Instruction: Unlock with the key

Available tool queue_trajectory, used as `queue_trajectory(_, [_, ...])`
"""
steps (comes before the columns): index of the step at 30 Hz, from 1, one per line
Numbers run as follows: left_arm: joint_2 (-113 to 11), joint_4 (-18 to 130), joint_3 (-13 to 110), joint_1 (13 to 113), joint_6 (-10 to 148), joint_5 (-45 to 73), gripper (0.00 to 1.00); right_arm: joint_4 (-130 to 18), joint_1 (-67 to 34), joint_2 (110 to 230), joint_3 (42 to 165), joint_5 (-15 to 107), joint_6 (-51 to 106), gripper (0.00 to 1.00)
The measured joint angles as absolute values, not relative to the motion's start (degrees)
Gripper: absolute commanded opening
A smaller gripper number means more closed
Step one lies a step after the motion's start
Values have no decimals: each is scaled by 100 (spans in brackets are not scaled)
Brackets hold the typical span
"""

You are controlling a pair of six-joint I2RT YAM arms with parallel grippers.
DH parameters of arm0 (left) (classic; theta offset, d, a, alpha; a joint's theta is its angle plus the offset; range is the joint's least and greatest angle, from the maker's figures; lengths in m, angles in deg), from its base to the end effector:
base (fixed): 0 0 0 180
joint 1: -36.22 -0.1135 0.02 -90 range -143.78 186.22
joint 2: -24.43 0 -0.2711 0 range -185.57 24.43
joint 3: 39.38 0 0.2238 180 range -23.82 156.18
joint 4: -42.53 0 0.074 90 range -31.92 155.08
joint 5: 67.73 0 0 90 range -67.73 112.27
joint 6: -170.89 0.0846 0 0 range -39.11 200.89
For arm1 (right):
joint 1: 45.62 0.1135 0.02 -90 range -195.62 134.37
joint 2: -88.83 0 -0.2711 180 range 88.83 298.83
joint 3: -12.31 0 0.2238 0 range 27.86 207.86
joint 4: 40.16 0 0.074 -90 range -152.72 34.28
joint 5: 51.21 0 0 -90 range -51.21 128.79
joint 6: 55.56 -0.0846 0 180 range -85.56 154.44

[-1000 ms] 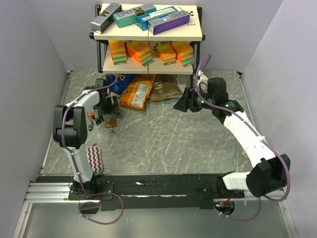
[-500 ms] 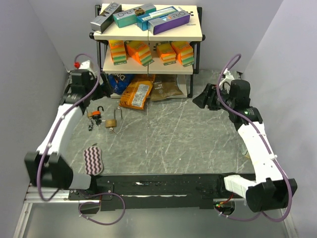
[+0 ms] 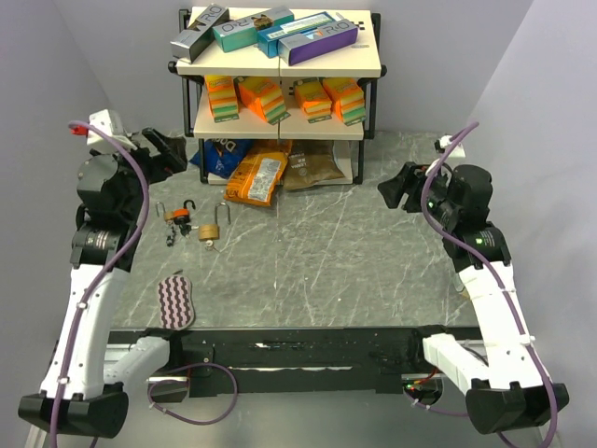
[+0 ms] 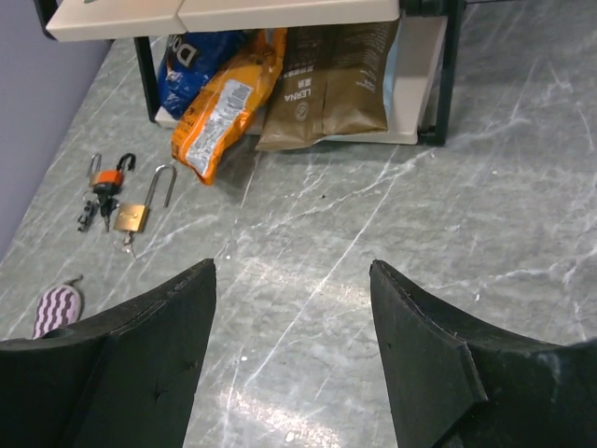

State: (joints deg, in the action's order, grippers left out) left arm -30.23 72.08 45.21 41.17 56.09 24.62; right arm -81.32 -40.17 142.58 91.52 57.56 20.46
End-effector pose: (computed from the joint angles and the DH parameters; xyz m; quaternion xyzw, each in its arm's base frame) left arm 0.2152 -0.0152 0.4474 -0.1358 0.6916 -0.1681 0.6892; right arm 0.2066 0.0471 0.3866 -0.0397 0.7915 0.2287 0.5653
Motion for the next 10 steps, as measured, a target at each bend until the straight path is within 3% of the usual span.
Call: queue_trajectory(10, [-2920, 7251, 4484, 4117, 5616, 2704, 96, -7929, -4017, 14234, 9041, 5529, 2037, 73])
